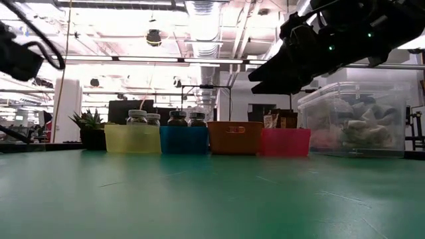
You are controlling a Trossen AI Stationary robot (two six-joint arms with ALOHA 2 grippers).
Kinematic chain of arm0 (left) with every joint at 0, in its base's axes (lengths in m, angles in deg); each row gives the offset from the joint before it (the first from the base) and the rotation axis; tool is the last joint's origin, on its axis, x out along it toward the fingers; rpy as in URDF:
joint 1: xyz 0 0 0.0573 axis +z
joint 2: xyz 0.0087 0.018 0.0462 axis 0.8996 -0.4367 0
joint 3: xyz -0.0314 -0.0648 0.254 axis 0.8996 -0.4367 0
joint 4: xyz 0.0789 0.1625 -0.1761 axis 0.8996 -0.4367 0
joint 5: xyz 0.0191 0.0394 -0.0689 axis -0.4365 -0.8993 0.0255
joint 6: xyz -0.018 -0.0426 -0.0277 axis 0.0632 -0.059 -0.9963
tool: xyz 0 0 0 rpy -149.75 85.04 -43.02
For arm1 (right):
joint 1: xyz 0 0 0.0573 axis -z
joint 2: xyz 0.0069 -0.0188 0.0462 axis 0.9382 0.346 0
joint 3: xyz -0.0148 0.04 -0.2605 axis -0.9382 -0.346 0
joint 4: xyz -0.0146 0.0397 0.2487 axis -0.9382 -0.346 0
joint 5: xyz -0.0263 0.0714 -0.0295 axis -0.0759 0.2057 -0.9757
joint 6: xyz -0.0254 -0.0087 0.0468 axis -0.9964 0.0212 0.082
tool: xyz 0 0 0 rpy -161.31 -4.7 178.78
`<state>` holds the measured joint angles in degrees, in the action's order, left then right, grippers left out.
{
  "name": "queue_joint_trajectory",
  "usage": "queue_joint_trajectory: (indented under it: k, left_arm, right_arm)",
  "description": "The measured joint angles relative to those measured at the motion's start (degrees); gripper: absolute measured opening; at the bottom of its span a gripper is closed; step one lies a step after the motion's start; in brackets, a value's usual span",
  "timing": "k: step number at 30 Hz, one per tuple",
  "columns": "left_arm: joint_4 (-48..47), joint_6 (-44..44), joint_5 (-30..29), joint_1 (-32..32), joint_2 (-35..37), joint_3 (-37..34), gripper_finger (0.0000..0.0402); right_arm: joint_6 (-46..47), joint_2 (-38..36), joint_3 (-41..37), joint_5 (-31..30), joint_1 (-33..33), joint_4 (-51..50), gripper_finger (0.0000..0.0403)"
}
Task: Sort spices by type
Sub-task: Put the orange seasoning pack into the pink bin
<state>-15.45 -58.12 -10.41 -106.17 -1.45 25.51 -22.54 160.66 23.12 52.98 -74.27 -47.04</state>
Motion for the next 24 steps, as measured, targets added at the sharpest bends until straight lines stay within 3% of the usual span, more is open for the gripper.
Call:
queue_joint_trajectory:
  k: [9,18,24]
  left_arm:
    - [0.17,9.09,1.19,1.93,-5.23,2.16,0.0132]
    - [-1.27,17.26,1.22,2.05,-5.17,2.16,0.001]
    - [-2.75,23.67,0.21,2.05,-4.7,2.17,0.0001]
  right_arm:
    - [-0.09,0.0,0.0,0.0,0.0,0.67,0.0379]
    - [-0.06,0.0,0.0,0.0,-0.65,0.78,0.0379]
    - [-0.24,0.0,-0.01,0.0,-1.49,0.83,0.0379]
